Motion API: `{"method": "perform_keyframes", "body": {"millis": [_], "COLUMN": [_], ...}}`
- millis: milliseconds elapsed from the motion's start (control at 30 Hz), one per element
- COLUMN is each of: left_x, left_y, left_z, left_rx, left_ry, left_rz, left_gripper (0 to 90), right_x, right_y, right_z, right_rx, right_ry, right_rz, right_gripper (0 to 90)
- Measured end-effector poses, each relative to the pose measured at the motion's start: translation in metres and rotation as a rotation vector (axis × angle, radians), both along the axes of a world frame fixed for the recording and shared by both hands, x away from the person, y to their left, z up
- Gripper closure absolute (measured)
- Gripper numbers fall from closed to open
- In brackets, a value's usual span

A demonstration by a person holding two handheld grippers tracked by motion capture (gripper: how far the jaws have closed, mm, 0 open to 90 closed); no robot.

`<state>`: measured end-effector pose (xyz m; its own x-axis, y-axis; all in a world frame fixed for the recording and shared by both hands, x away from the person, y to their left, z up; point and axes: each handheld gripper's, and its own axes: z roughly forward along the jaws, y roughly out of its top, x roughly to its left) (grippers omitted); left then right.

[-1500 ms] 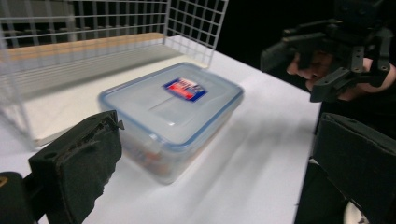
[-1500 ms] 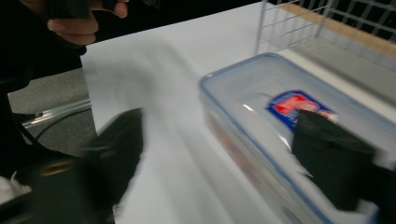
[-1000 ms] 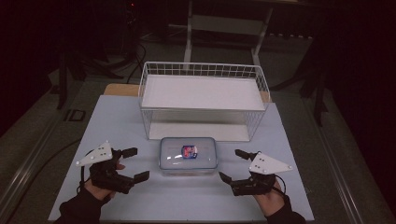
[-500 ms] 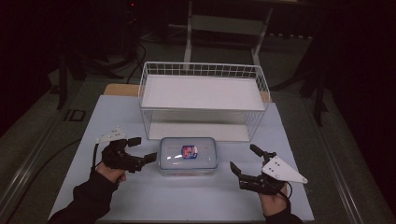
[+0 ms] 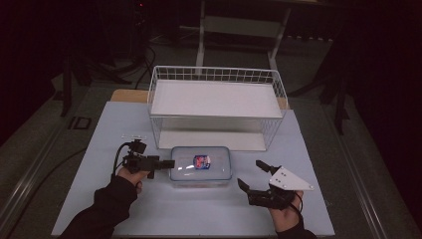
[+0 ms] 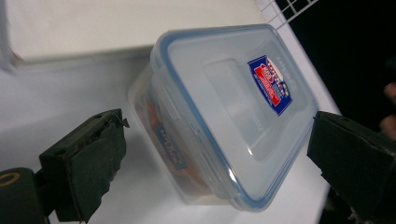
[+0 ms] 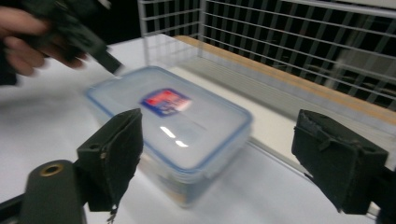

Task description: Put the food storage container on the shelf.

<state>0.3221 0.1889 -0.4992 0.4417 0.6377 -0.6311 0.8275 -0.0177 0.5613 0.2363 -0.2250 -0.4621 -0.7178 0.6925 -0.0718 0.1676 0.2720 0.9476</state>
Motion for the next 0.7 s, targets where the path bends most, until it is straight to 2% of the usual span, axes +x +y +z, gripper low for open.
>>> {"method": "perform_keyframes", "body": {"millis": [33,133,200,233,367,433,533,633,667,700], "left_x": [0.004,0.008,0.010,0.011,0.015,0.017,0.020,0.023,0.023,0.022], "left_y": [0.001,0.001,0.001,0.000,0.001,0.000,0.002,0.002,0.000,0.000], "left_z": [-0.004,-0.009,-0.013,-0.014,-0.020,-0.022,-0.026,-0.031,-0.030,-0.028], "left_rx": [0.003,-0.009,-0.022,-0.016,-0.048,-0.065,-0.100,-0.131,-0.131,-0.111], "left_ry": [0.033,0.068,0.091,0.097,0.129,0.147,0.173,0.201,0.194,0.176], "left_rz": [0.004,0.006,0.004,0.012,0.014,0.016,-0.002,-0.053,-0.089,-0.101], "left_gripper": [4.3,5.3,6.9,9.1,19.3,26.0,34.0,39.4,42.2,43.3], "right_x": [0.000,0.000,0.000,0.001,0.001,0.002,0.002,0.003,0.003,0.003], "right_y": [0.001,0.003,0.005,0.006,0.011,0.012,0.012,0.012,0.012,0.011], "right_z": [0.000,0.000,-0.001,-0.002,-0.004,-0.005,-0.005,-0.005,-0.005,-0.005], "right_rx": [0.008,-0.006,-0.028,-0.038,-0.038,-0.035,-0.037,-0.033,-0.032,-0.034], "right_ry": [0.005,0.016,0.036,0.046,0.066,0.082,0.094,0.104,0.106,0.111], "right_rz": [0.013,0.033,0.020,0.016,-0.020,-0.011,-0.008,-0.007,-0.007,-0.002], "right_gripper": [13.8,13.0,12.0,11.1,9.9,9.9,10.0,10.0,10.0,10.0]}}
